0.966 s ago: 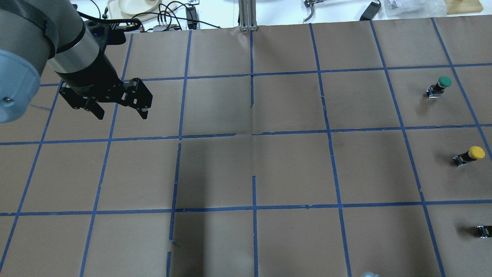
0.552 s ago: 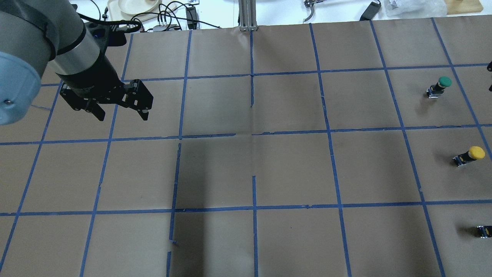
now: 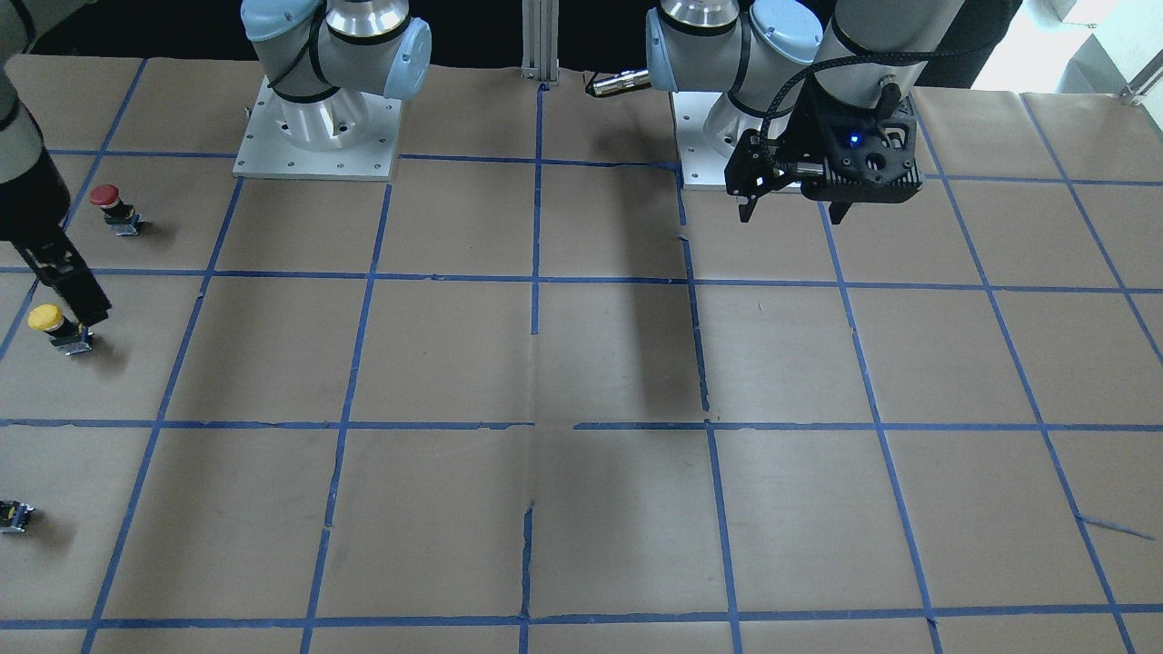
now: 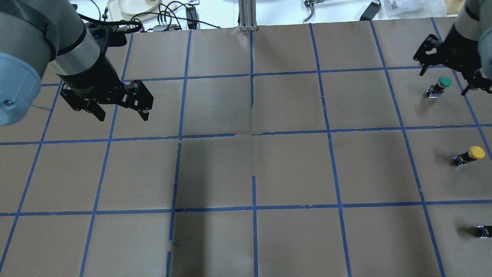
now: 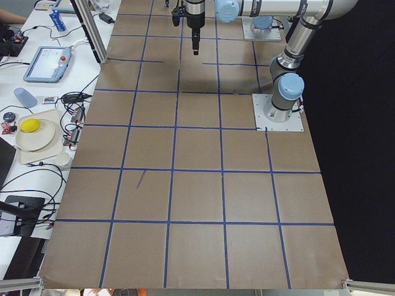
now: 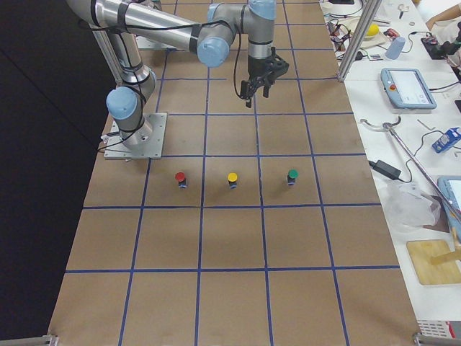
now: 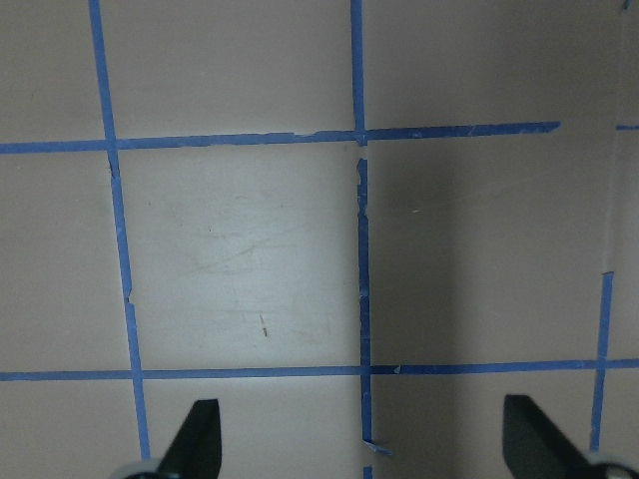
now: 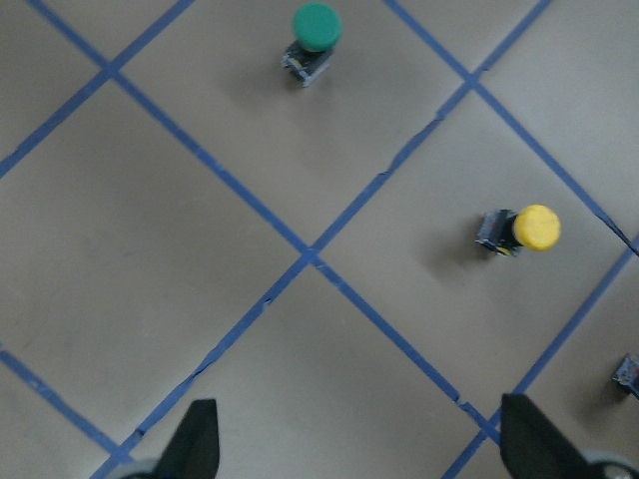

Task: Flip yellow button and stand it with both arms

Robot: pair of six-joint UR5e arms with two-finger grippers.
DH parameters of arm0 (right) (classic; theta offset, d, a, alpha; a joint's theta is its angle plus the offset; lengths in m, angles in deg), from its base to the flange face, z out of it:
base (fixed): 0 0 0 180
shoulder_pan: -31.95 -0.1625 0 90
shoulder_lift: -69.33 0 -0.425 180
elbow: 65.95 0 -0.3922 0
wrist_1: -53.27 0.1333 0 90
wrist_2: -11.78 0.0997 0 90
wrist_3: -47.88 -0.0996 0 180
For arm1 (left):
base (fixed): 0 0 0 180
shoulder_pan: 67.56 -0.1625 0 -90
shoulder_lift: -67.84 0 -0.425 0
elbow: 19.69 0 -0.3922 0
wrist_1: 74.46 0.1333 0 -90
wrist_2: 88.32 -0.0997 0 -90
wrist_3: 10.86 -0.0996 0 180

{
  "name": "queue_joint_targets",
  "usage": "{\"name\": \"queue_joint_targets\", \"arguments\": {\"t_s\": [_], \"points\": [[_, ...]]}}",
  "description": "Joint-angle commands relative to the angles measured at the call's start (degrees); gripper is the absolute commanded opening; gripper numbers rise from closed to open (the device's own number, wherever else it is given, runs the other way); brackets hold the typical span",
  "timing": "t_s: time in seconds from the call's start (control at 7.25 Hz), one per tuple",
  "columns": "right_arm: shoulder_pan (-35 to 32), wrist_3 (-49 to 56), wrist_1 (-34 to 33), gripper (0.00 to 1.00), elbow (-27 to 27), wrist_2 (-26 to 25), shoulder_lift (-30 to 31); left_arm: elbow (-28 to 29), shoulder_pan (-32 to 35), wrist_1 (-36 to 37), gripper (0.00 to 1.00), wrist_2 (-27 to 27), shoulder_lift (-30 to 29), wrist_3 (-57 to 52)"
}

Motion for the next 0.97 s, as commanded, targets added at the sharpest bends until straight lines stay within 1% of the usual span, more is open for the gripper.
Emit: {"name": "queue_joint_targets", "arguments": {"t_s": [0.0, 0.14, 0.28, 0.41, 0.69, 0.83], "points": [[-7.76, 5.50, 0.74, 1.00, -3.37, 3.85, -1.14, 0.11, 0.09, 0.00, 1.00, 0.04, 0.05, 0.00], [-9.53, 8.57, 2.06, 1.00, -4.17, 4.90, -1.14, 0.20, 0.09, 0.00, 1.00, -0.14, 0.14, 0.00], [-10.07, 13.82, 2.33, 1.00, -4.44, 7.43, -1.48, 0.11, 0.09, 0.00, 1.00, 0.03, 0.14, 0.00], [-10.08, 17.18, 4.33, 1.00, -4.79, 7.90, -1.49, 0.11, 0.09, 0.00, 1.00, -0.05, 0.23, 0.00], [-10.25, 18.09, 9.96, 1.00, -9.08, 9.47, -2.80, 0.03, 0.09, 0.00, 1.00, 0.21, 0.14, 0.00], [-10.77, 18.10, 10.76, 1.00, -10.93, 12.44, -4.11, 0.20, 0.09, 0.00, 1.00, 0.12, 0.40, 0.00]]}}
